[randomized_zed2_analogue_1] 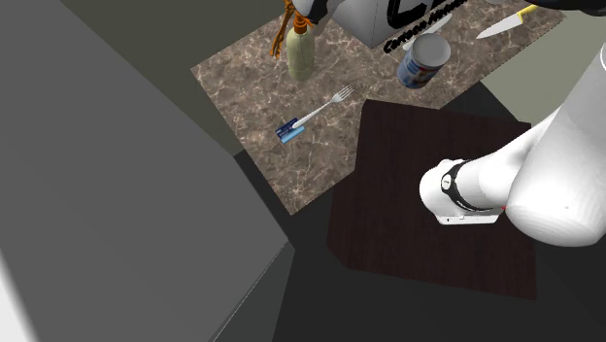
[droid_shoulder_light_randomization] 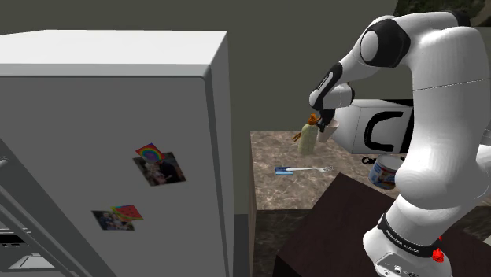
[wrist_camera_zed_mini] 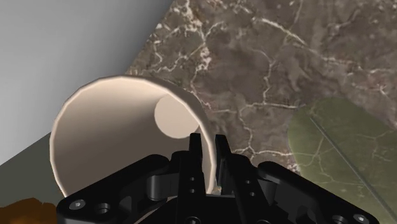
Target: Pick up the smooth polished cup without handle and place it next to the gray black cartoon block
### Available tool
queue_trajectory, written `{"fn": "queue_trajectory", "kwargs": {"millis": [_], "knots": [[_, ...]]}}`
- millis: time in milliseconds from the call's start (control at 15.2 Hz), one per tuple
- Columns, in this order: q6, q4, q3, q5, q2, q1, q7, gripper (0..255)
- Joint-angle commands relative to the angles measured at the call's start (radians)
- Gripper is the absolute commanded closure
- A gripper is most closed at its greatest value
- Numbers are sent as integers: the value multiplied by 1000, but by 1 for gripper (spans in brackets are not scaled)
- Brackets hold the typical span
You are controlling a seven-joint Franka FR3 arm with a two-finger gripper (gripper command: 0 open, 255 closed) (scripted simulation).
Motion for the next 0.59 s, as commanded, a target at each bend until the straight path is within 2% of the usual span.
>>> {"fn": "queue_trajectory", "kwargs": {"millis": [0,66,396,528], "knots": [[0,0,0,0,0,0,0,255],[0,0,0,0,0,0,0,0],[0,0,0,0,0,0,0,0],[-43,-19,-20,-22,-62,23,15,0]]}}
